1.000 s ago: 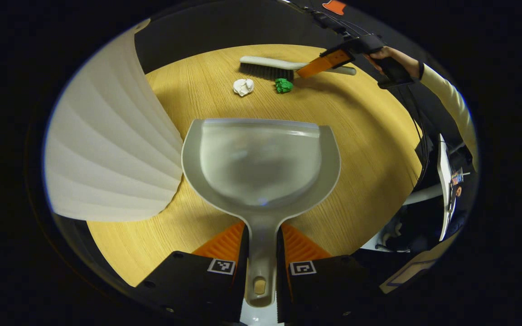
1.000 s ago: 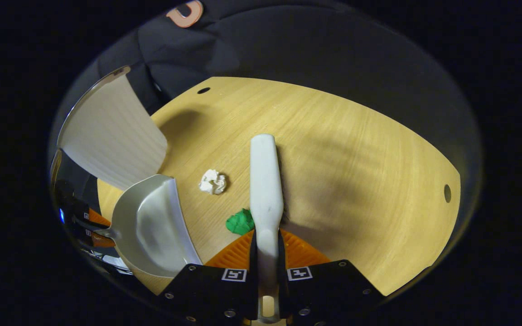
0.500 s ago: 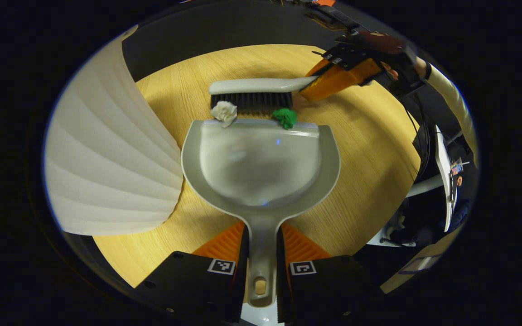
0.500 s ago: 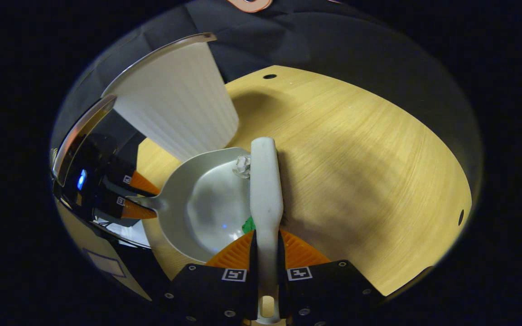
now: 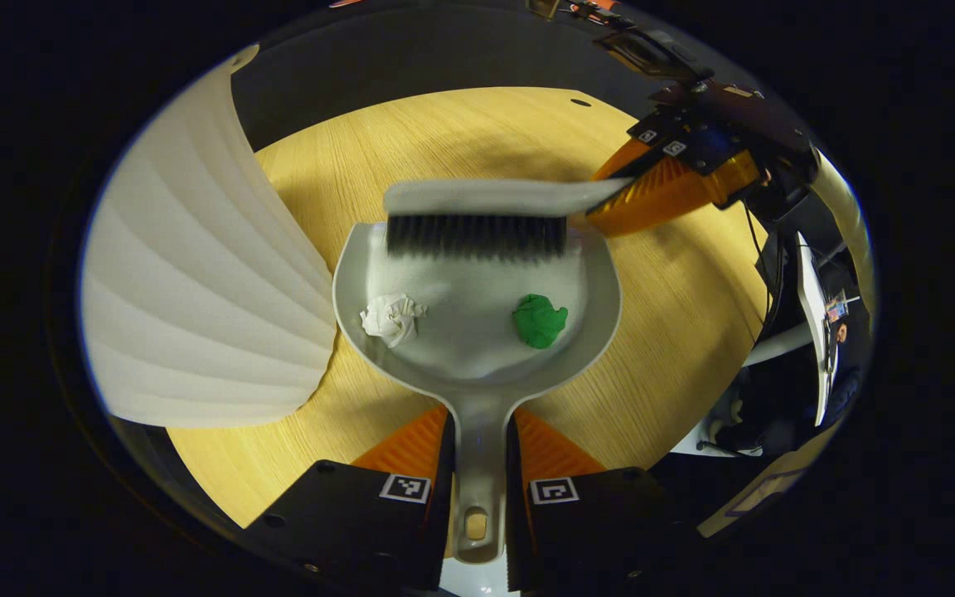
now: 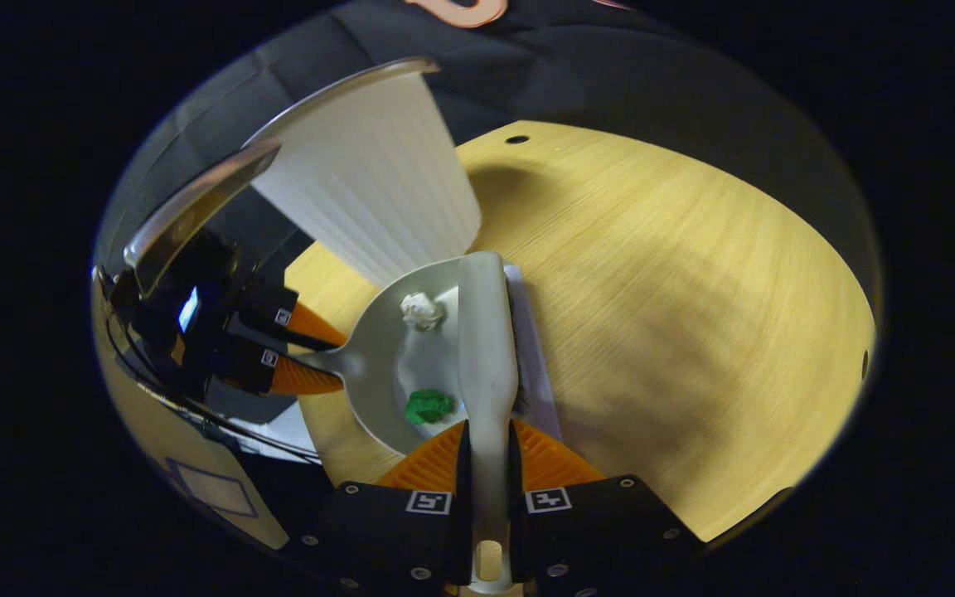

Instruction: Pick up the small broom and dustpan from the desktop, sweep the trash into the dustpan with the broom, and then empty the trash into the garbage bin.

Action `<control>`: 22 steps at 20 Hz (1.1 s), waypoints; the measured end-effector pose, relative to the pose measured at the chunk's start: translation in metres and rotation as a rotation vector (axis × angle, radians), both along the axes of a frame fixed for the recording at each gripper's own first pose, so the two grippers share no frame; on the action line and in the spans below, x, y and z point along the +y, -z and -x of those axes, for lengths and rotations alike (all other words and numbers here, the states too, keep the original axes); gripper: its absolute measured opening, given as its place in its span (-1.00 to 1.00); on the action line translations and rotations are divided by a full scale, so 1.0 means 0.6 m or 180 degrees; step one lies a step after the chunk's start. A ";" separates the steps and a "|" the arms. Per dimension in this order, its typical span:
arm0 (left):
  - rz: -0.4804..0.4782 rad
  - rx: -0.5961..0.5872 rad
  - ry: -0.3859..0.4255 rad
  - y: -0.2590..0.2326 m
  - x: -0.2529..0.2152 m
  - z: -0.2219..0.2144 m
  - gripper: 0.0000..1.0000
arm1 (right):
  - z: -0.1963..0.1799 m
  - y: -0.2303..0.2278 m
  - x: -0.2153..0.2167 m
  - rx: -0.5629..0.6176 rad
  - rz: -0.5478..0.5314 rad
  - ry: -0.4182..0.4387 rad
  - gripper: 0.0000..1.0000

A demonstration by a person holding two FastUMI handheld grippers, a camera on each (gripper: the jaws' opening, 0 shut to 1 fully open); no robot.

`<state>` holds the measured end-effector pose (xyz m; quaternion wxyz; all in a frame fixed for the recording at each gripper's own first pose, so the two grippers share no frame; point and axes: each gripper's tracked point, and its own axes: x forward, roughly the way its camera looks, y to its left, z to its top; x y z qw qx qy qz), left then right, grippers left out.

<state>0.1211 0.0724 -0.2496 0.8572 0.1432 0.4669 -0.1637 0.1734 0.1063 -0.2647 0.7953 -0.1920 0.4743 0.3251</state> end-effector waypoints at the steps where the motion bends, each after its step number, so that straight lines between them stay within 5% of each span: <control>1: 0.0016 -0.0012 -0.0014 -0.001 -0.002 0.001 -0.41 | -0.011 -0.014 -0.016 -0.0092 -0.0011 0.0137 -0.65; 7: 0.0145 -0.0163 0.0000 -0.011 -0.014 -0.004 -0.43 | -0.046 -0.069 -0.106 -0.0415 -0.0321 0.0896 -0.65; 12: 0.0268 -0.0137 -0.0019 -0.027 -0.020 0.005 -0.44 | -0.034 -0.024 -0.145 -0.0404 -0.0386 0.1289 -0.65; 22: 0.0331 -0.0041 0.0108 -0.106 -0.012 0.045 -0.45 | -0.017 -0.011 -0.144 -0.0154 -0.0403 0.1150 -0.65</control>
